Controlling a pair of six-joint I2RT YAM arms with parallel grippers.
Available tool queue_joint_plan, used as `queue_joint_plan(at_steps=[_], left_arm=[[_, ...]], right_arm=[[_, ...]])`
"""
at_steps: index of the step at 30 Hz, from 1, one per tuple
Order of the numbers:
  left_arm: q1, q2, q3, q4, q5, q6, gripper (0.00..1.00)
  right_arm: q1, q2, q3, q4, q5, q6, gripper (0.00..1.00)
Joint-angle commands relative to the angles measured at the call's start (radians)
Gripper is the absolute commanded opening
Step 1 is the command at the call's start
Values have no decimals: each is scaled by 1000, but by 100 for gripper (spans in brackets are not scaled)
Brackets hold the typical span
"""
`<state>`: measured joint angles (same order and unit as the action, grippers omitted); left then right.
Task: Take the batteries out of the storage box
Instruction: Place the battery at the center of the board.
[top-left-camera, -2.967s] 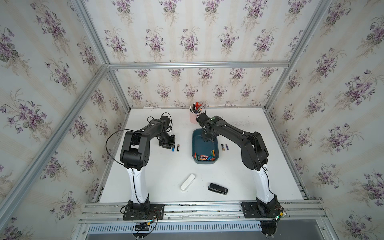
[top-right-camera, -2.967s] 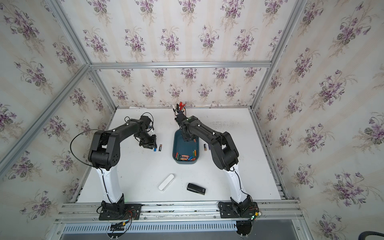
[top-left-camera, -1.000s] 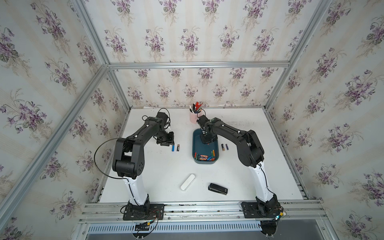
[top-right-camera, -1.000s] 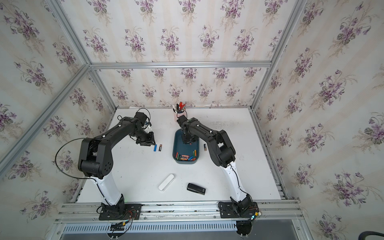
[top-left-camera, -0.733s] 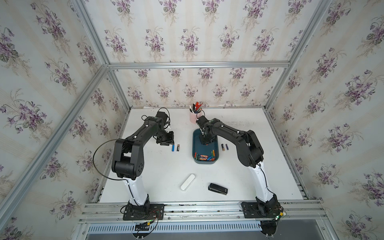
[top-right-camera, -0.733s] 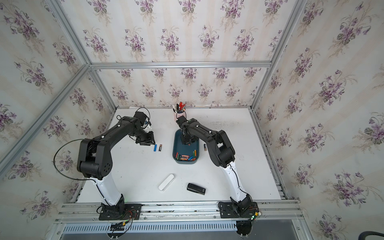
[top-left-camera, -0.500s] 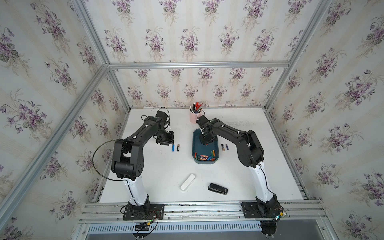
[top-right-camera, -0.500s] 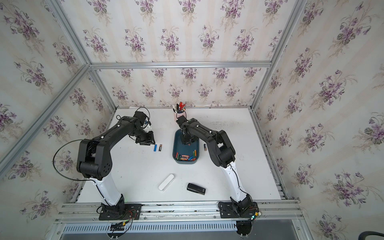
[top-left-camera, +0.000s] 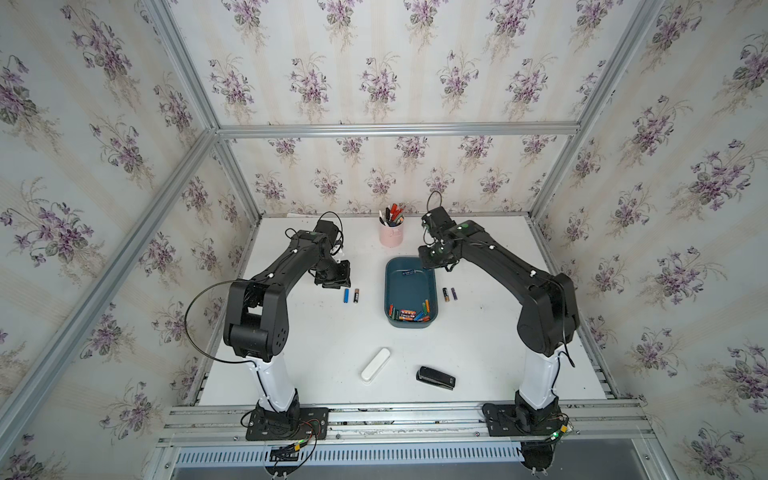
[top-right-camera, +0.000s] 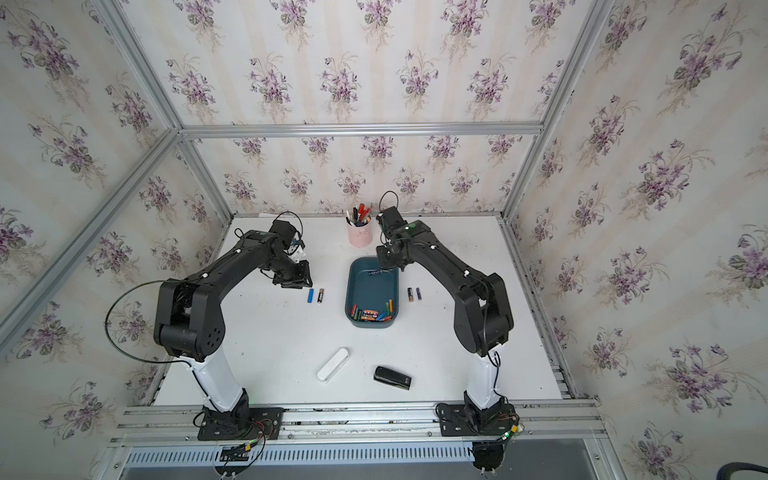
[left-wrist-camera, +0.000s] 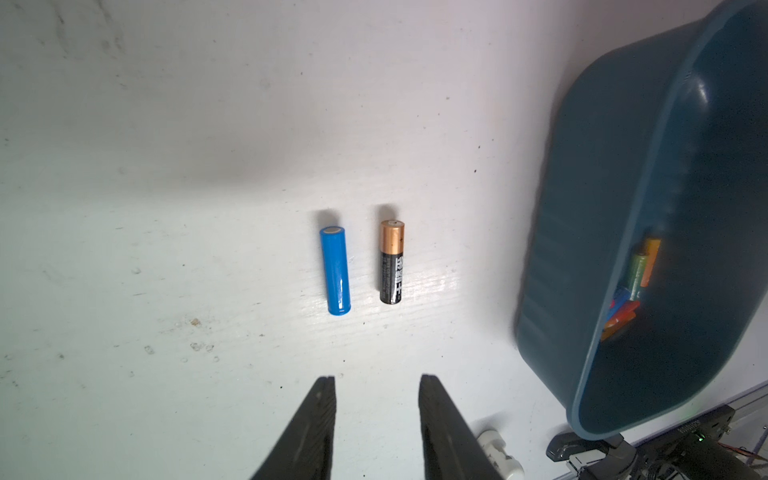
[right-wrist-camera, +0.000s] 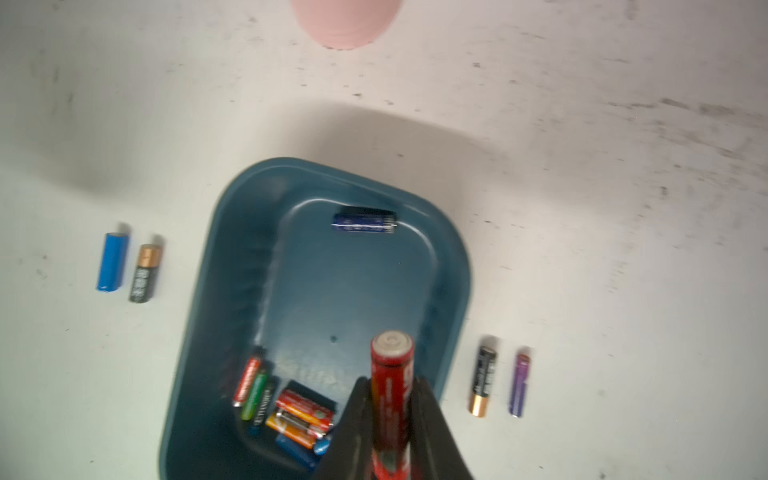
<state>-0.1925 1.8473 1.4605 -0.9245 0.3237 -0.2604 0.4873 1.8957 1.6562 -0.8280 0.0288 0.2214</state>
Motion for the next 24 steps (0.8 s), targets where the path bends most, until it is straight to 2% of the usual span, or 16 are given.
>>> queue_joint_plan(at_steps=[1, 9, 24], left_arm=[[-3, 6, 15, -14, -9, -2, 39], [-15, 23, 22, -19, -19, -6, 39], [-28, 55, 38, -26, -26, -7, 39]], right_arm=[[-71, -55, -100, 13, 29, -38, 19], [-177, -79, -309, 117, 25, -97, 19], [-191, 41, -338, 177, 25, -110, 19]])
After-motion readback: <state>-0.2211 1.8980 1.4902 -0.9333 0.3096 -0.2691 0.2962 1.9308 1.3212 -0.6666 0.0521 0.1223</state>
